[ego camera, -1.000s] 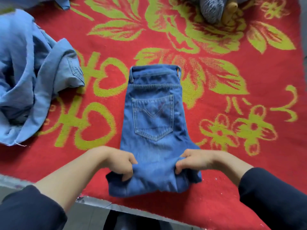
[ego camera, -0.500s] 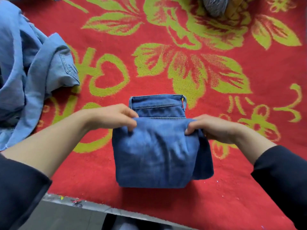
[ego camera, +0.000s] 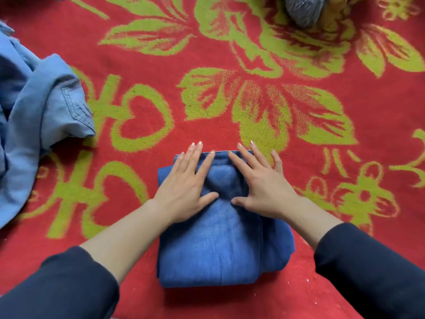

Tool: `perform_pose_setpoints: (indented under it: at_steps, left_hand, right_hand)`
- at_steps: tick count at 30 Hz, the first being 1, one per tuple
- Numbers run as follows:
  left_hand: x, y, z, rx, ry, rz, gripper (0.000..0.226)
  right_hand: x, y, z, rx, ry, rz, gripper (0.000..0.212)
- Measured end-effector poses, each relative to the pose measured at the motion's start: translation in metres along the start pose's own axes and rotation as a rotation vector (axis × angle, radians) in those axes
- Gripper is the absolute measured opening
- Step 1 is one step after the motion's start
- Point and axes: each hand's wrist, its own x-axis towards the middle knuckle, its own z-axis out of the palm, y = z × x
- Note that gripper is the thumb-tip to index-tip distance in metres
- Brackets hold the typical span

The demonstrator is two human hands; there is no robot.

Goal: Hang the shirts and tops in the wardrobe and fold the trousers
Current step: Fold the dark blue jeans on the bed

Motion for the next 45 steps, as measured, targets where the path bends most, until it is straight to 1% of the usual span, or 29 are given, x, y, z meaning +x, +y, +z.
perform_pose_setpoints:
  at_steps: [1, 3, 4, 6, 8, 10, 11, 14, 16, 19, 21, 23, 25, 27, 29, 33, 36, 39, 43, 45]
  left_hand:
    - [0.009, -0.004, 0.001, 0.003, -0.073, -0.052, 0.096]
    - [0.025, -0.014, 0.002, 0.016, -0.209, -0.098, 0.106]
    - [0.031, -0.017, 0.000, 0.007, -0.254, -0.102, 0.109]
    - [0.040, -0.021, -0.004, -0.022, -0.276, -0.104, 0.111]
    - [0.044, -0.020, -0.011, 0.008, -0.281, -0.105, 0.104]
    - [0.046, -0.015, -0.022, 0.018, -0.357, -0.139, 0.097]
    - [0.046, -0.012, -0.026, 0.001, -0.410, -0.163, 0.095]
    - [0.033, -0.003, -0.030, -0.094, -0.543, -0.205, 0.077]
    - [0.011, 0.003, -0.026, -0.173, -0.600, -0.229, 0.067]
    - [-0.038, 0.014, -0.007, -0.284, -0.628, -0.280, 0.061]
    - [-0.073, 0.023, 0.015, -0.365, -0.636, -0.318, 0.057]
    - [-0.108, 0.029, 0.037, -0.416, -0.610, -0.370, 0.056]
    - [-0.136, 0.033, 0.053, -0.427, -0.524, -0.406, 0.059]
    - [-0.157, 0.036, 0.061, -0.450, -0.438, -0.408, 0.058]
    - [-0.175, 0.037, 0.062, -0.506, -0.393, -0.414, 0.048]
    - [-0.230, 0.028, 0.067, -0.672, -0.354, -0.486, 0.045]
    - [-0.295, 0.021, 0.078, -0.743, -0.308, -0.549, 0.045]
    - [-0.378, 0.008, 0.085, -0.769, -0.220, -0.656, 0.046]
    - [-0.503, -0.027, 0.111, -0.778, -0.098, -0.849, 0.051]
    - [-0.572, -0.044, 0.130, -0.746, -0.042, -0.940, 0.047]
  right_hand:
    - [0.010, 0.000, -0.002, -0.021, -0.023, 0.020, 0.114]
    - [0.030, 0.002, -0.003, -0.010, -0.133, 0.065, 0.125]
    - [0.040, 0.002, -0.002, 0.013, -0.207, 0.087, 0.128]
    - [0.056, 0.003, -0.005, 0.045, -0.341, 0.120, 0.127]
    - [0.066, 0.001, -0.012, 0.064, -0.412, 0.135, 0.115]
    - [0.070, -0.005, -0.015, 0.048, -0.433, 0.138, 0.092]
    - [0.070, -0.009, -0.014, 0.034, -0.452, 0.145, 0.086]
    - [0.061, -0.021, -0.012, 0.088, -0.579, 0.187, 0.074]
    - [0.048, -0.031, -0.009, 0.116, -0.684, 0.151, 0.066]
    - [0.018, -0.050, 0.011, 0.126, -0.794, 0.101, 0.055]
    - [-0.004, -0.065, 0.035, 0.091, -0.796, 0.070, 0.050]
    - [-0.022, -0.081, 0.056, 0.011, -0.720, -0.017, 0.043]
    - [-0.033, -0.094, 0.065, -0.003, -0.673, -0.087, 0.041]
    - [-0.038, -0.105, 0.066, 0.013, -0.694, -0.109, 0.040]
    - [-0.043, -0.120, 0.064, -0.036, -0.726, -0.154, 0.046]
    - [-0.063, -0.175, 0.061, -0.213, -0.693, -0.329, 0.035]
    - [-0.086, -0.236, 0.070, -0.378, -0.642, -0.514, 0.037]
    - [-0.108, -0.311, 0.093, -0.474, -0.581, -0.659, 0.038]
    - [-0.140, -0.428, 0.142, -0.503, -0.482, -0.844, 0.036]
    - [-0.160, -0.492, 0.174, -0.522, -0.424, -0.951, 0.033]
